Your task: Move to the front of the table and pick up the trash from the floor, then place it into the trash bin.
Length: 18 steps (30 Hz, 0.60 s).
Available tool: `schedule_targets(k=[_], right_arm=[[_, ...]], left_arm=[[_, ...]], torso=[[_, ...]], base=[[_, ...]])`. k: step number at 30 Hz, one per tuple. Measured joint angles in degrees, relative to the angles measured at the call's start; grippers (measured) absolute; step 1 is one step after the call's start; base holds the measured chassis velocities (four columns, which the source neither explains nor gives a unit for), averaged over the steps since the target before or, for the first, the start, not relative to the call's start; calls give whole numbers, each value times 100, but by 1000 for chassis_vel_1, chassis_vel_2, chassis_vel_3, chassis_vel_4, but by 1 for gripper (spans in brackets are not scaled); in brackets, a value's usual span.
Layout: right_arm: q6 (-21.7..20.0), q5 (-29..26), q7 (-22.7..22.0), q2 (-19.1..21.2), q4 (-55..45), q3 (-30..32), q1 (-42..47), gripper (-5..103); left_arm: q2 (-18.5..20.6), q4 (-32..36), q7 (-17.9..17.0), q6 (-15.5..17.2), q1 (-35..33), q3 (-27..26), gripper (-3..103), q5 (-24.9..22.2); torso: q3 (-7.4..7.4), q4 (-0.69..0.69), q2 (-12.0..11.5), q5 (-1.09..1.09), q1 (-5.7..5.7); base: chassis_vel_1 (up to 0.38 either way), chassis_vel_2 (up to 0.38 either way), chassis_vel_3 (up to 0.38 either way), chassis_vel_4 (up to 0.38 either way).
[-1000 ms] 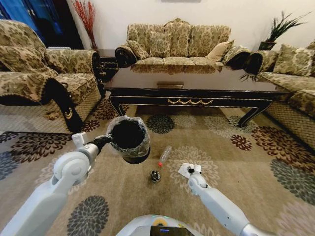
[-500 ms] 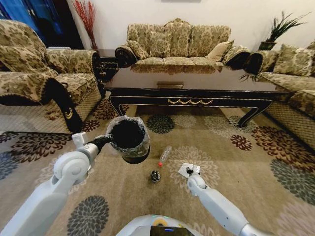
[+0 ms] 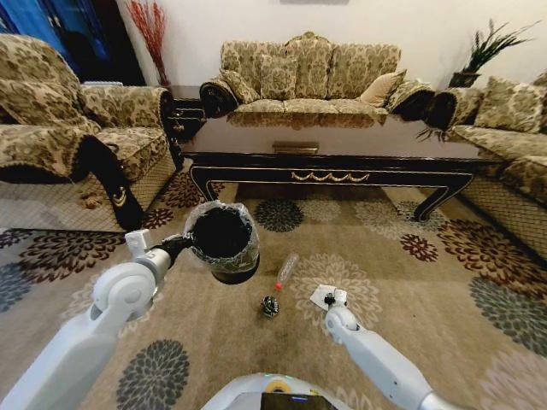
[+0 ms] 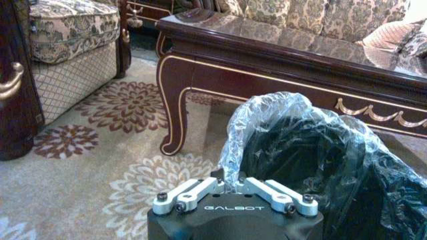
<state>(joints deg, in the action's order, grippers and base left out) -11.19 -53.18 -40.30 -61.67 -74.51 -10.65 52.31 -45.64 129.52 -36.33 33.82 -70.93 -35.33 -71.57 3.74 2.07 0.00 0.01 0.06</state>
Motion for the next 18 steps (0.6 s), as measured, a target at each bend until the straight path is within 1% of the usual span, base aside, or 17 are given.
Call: schedule_targets(k=[2, 4, 5, 8, 9, 12, 13, 14, 15, 16, 17, 18], right_arm=[[49, 10, 46, 65, -116, 35, 33, 5], [70, 11, 66, 98, -176, 50, 47, 5], [106, 11, 101, 163, -288, 74, 75, 1], [275, 136, 285, 301, -560, 142, 156, 0], [275, 136, 285, 301, -560, 142, 156, 0], [746, 547, 834, 456, -914, 299, 238, 0], [1033, 694, 1134, 498, -998, 355, 236, 0], [1033, 694, 1134, 498, -998, 355, 236, 0], [1512, 822, 1672, 541, -1077, 432, 197, 0], [1885, 836, 2115, 567, -1118, 477, 125, 0], [1885, 836, 2115, 567, -1118, 477, 125, 0], [2306, 749, 2614, 592, -1185, 514, -17, 0]], left_arm=[[-2, 0, 1, -2, 0, 1, 3, 3], [-2, 0, 1, -3, 0, 1, 3, 5], [-1, 1, 1, -4, -2, 1, 3, 10], [-3, 8, 1, -7, -23, 2, 3, 20], [-3, 8, 1, -7, -23, 2, 3, 20], [-32, 32, 1, -8, -97, 45, 3, 57], [-34, 38, 1, -8, -136, 76, 3, 82], [-34, 38, 1, -8, -136, 76, 3, 82], [-33, 40, 2, -7, -193, 132, 3, 125], [-20, 40, 3, -2, -233, 196, 3, 159], [-20, 40, 3, -2, -233, 196, 3, 159], [12, 38, 7, 9, -266, 274, 3, 180]], torso=[[0, 0, 0, 0, 0], [0, 0, 0, 0, 0], [0, 0, 0, -1, 0], [0, 0, 0, 0, 0], [0, 0, 0, 0, 0], [0, -1, 0, 0, 0], [0, -1, 0, 0, 0], [0, -1, 0, 0, 0], [0, -1, 0, -1, 0], [0, -1, 0, -1, 0], [0, -1, 0, -1, 0], [0, 1, 0, -1, 0]], base=[[0, 0, 0, 0], [0, 0, 0, 0], [0, 0, 0, 0], [0, 0, 0, 0], [0, 0, 0, 0], [0, 0, 0, 0], [0, 0, 0, 0], [0, 0, 0, 0], [0, 0, 0, 0], [0, 0, 0, 0], [0, 0, 0, 0], [0, 0, 0, 0]])
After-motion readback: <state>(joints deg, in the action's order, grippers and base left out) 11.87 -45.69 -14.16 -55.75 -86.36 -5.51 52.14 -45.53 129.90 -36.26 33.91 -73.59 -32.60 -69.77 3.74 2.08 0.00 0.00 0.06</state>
